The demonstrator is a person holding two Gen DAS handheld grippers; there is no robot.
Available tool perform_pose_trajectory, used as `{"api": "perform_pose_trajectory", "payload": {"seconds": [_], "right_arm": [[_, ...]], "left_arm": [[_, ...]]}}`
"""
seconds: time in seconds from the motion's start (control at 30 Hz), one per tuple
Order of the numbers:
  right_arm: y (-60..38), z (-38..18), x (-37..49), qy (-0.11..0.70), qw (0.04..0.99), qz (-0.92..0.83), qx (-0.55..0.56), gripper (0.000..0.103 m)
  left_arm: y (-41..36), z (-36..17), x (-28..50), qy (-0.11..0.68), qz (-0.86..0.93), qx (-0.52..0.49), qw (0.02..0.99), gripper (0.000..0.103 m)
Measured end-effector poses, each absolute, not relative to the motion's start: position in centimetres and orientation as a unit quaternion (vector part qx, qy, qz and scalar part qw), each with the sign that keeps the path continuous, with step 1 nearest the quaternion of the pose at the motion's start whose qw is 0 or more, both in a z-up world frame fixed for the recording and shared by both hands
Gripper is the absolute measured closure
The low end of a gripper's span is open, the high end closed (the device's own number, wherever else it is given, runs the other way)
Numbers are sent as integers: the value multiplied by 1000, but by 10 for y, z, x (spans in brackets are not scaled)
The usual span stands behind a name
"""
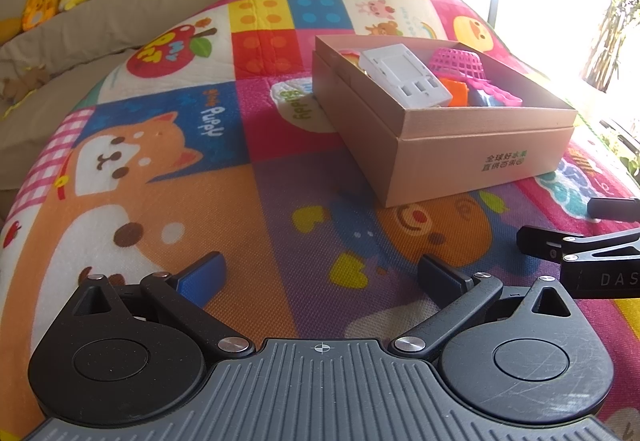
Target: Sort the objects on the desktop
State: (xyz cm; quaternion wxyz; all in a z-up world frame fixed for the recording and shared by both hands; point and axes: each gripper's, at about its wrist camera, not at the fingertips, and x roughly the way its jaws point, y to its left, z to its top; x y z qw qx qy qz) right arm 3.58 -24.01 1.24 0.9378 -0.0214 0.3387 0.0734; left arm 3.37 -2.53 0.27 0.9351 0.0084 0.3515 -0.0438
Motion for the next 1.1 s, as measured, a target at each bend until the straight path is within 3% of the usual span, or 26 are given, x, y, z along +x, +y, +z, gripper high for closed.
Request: {"api": "perform_pose_trajectory", "payload": {"seconds": [1.1], "right_arm": [[-240, 12, 36, 339, 938, 73, -21, 0]], "left_arm": [[-25, 4, 31, 357, -51, 12, 933, 0]]}}
